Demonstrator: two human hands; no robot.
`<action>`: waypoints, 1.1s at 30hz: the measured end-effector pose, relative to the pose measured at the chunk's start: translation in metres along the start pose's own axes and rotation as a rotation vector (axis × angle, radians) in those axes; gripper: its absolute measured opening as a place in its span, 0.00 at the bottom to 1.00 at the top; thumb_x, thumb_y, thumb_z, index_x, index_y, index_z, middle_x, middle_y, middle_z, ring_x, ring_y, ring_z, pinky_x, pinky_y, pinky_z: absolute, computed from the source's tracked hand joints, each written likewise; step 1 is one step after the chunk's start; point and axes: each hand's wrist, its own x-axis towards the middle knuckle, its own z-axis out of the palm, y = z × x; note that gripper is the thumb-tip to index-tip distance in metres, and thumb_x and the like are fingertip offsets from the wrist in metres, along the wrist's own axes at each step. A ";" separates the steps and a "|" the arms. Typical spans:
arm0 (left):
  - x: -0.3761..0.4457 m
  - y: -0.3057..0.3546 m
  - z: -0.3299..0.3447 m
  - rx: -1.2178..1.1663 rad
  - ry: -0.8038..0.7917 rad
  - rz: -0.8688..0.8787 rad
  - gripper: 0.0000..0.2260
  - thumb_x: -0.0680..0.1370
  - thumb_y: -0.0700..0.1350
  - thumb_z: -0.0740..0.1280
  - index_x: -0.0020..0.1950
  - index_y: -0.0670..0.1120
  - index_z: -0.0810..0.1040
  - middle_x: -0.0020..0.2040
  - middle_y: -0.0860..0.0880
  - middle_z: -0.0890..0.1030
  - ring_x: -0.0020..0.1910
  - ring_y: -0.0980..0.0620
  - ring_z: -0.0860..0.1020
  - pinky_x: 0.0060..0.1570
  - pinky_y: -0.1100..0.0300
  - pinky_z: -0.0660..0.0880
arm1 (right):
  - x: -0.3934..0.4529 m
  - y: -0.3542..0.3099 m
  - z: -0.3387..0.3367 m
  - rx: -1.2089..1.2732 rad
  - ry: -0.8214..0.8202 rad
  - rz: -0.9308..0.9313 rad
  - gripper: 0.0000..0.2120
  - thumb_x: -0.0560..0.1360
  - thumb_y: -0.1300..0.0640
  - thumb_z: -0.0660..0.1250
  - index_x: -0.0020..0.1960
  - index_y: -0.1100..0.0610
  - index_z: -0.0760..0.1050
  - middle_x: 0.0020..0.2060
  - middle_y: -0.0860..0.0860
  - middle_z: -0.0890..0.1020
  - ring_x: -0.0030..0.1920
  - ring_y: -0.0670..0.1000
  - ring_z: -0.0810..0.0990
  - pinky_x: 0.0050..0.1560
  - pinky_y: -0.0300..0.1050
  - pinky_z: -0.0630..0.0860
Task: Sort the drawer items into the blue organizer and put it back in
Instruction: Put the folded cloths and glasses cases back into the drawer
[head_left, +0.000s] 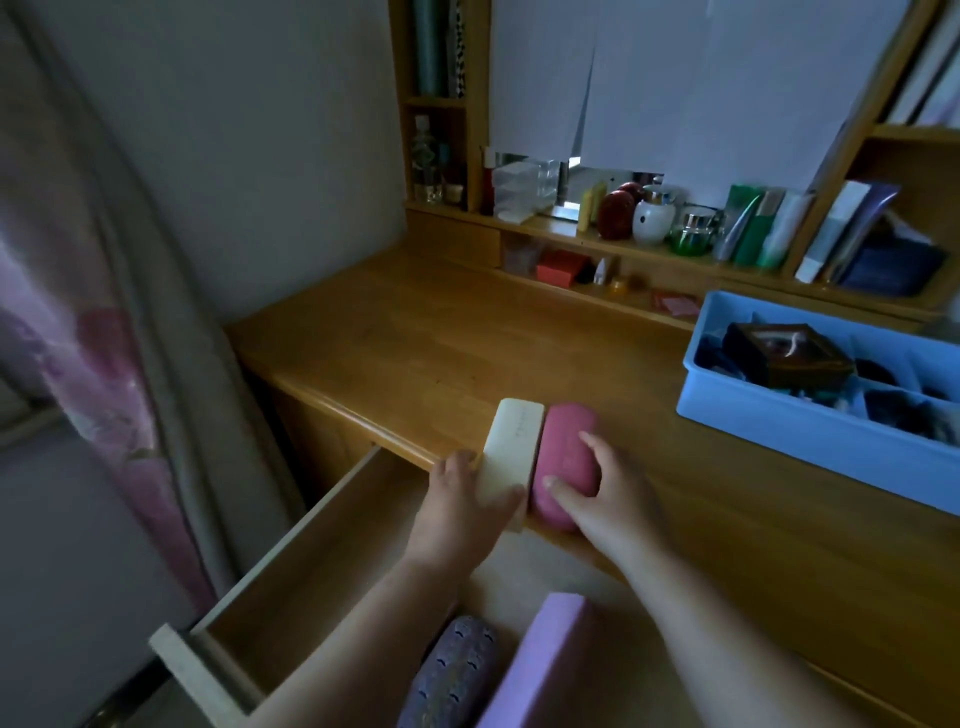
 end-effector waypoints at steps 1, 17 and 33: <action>-0.005 0.000 0.000 -0.142 -0.042 -0.106 0.29 0.72 0.56 0.71 0.68 0.47 0.66 0.60 0.46 0.75 0.49 0.49 0.79 0.49 0.55 0.79 | -0.001 -0.002 -0.001 -0.029 -0.036 0.004 0.34 0.71 0.39 0.67 0.73 0.42 0.58 0.68 0.50 0.68 0.65 0.54 0.71 0.52 0.44 0.70; -0.044 -0.124 -0.099 -0.593 -0.318 -0.036 0.17 0.72 0.49 0.72 0.60 0.58 0.77 0.53 0.49 0.81 0.48 0.52 0.81 0.44 0.63 0.78 | -0.022 -0.083 0.046 0.387 -0.353 -0.074 0.15 0.75 0.51 0.67 0.61 0.47 0.71 0.44 0.44 0.80 0.27 0.45 0.78 0.25 0.37 0.71; -0.044 -0.208 -0.096 0.192 0.411 0.064 0.10 0.79 0.44 0.59 0.59 0.51 0.73 0.53 0.56 0.75 0.53 0.53 0.75 0.49 0.52 0.73 | 0.001 -0.077 0.228 0.211 -0.530 0.122 0.18 0.75 0.49 0.67 0.62 0.51 0.69 0.52 0.49 0.77 0.46 0.52 0.80 0.39 0.42 0.78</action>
